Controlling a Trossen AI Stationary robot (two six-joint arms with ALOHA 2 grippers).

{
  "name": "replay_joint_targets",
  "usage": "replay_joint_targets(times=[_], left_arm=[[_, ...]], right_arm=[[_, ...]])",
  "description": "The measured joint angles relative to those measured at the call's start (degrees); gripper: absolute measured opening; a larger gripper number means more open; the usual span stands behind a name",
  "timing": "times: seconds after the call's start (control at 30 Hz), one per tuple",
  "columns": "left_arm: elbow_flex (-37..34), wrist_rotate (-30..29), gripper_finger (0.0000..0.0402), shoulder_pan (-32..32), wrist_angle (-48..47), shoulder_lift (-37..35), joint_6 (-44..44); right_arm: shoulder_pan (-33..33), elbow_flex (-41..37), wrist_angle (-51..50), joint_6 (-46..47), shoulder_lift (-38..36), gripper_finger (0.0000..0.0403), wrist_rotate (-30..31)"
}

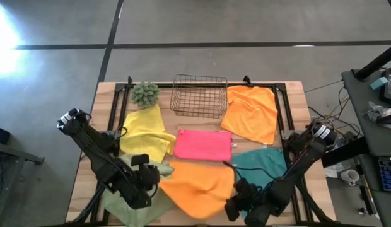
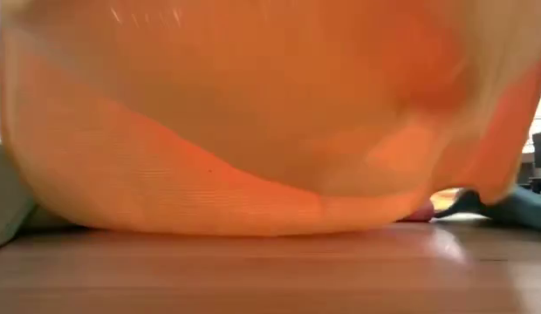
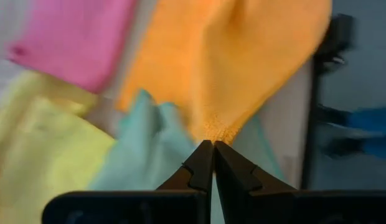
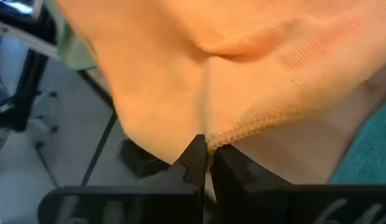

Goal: Fold microfiber towels
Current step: Fold the bottom orange microfiber towel

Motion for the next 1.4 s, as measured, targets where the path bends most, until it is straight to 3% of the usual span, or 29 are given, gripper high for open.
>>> replay_joint_targets(times=[0.1, 0.37, 0.77, 1.07, 1.4], left_arm=[[0.8, 3.0, 0.0000, -0.6, 1.8, 0.9, 0.1], [1.5, 2.8, 0.0000, -0.9, -0.4, 4.3, -0.3], [1.4, -2.9, 0.0000, 2.6, -17.3, 13.2, -11.6], [1.4, -6.2, 0.0000, 7.5, -17.6, 13.7, -13.4], [1.4, -7.7, 0.0000, 10.2, -17.5, 13.7, -13.0]], right_arm=[[0.1, 1.8, -0.3, 0.0, -0.1, 0.0011, -2.8], [0.8, 5.1, -0.4, 3.6, 0.5, 0.0011, -3.9], [-0.5, -5.7, -3.4, 13.8, 2.1, 0.0011, -3.9], [-2.1, -5.9, -6.0, 13.5, 2.0, 0.0011, -0.1], [-3.1, -5.9, -11.4, 8.2, 0.6, 0.0027, -1.2]])
